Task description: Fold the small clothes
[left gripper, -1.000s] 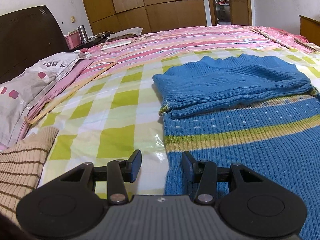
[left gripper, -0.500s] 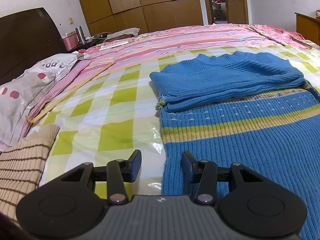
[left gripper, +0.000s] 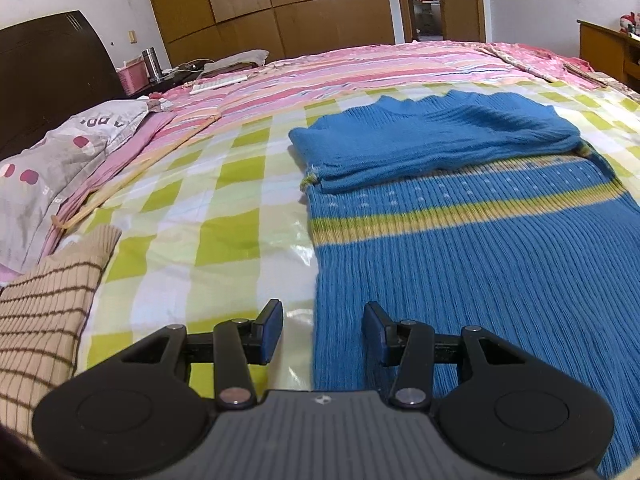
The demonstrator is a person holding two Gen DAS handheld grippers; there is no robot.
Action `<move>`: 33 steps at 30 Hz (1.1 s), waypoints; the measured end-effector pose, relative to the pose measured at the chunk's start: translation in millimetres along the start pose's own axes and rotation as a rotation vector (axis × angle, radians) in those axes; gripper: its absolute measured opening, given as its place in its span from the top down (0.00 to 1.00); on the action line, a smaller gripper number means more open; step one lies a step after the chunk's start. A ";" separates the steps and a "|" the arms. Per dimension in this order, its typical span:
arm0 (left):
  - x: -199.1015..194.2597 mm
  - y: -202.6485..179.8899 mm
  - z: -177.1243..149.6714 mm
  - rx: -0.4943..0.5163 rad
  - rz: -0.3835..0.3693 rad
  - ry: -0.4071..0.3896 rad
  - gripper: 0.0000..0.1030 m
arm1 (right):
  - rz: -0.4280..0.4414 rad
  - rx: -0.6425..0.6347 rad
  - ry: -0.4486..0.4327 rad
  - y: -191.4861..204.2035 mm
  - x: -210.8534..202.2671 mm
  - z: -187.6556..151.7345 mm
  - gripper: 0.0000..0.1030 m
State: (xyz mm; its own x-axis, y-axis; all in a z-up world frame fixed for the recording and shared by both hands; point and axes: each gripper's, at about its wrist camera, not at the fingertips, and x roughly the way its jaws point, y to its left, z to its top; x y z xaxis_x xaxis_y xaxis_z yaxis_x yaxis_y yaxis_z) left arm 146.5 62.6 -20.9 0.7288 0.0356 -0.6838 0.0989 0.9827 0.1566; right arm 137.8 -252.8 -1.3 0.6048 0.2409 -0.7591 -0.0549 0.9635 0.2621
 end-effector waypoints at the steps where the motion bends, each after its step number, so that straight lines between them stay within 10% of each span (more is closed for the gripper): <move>1: -2.5 0.4 -2.4 -0.001 -0.005 0.003 0.51 | 0.002 -0.001 0.002 0.1 -2.1 -2.4 0.76; 33: -53.5 15.1 -55.8 -0.103 -0.214 0.072 0.69 | 0.124 0.091 0.063 -28.5 -61.7 -87.8 0.67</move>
State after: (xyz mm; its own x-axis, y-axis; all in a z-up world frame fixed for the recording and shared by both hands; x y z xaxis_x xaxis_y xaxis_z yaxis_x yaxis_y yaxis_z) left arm 71.2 85.7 -21.7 0.6483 -0.1662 -0.7431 0.1737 0.9824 -0.0682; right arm 32.3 -284.8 -14.3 0.5464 0.3668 -0.7529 -0.0522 0.9122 0.4065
